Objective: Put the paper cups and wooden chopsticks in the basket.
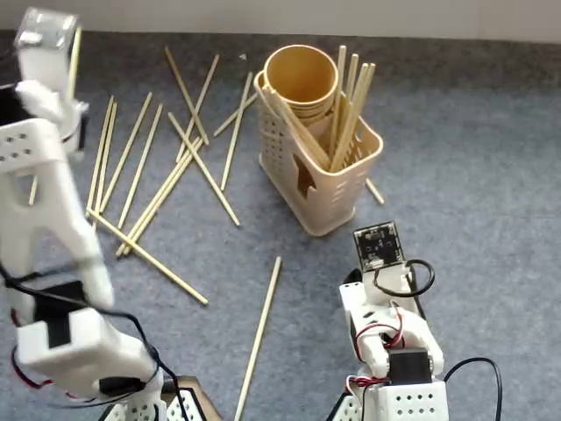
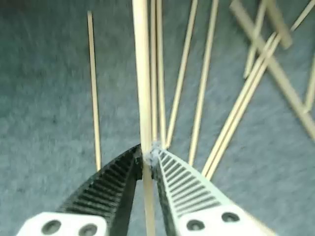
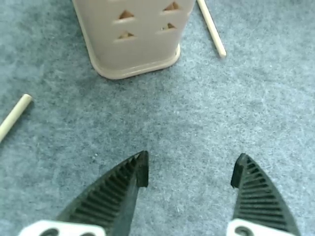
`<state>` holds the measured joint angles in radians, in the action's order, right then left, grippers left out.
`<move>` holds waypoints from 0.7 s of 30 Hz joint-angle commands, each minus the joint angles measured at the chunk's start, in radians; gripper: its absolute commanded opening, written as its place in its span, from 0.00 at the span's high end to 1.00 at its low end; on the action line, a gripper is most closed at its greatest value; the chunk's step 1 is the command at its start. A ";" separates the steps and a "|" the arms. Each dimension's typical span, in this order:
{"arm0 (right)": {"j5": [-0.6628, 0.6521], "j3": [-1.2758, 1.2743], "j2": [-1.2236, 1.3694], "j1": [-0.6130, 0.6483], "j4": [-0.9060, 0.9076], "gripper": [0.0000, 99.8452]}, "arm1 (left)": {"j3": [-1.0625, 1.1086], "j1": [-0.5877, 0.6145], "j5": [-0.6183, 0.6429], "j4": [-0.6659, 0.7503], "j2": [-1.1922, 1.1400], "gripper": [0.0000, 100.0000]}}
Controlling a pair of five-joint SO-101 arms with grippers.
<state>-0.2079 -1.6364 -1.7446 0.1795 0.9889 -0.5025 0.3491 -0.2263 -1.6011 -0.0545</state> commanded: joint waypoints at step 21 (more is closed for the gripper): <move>0.003 0.002 -0.010 0.010 0.002 0.72 | 0.332 -0.823 0.351 0.838 0.216 1.00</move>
<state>-0.2079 -1.6364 -1.7446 0.1795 0.9889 -0.1097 -0.4549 0.1112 -0.7864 0.1189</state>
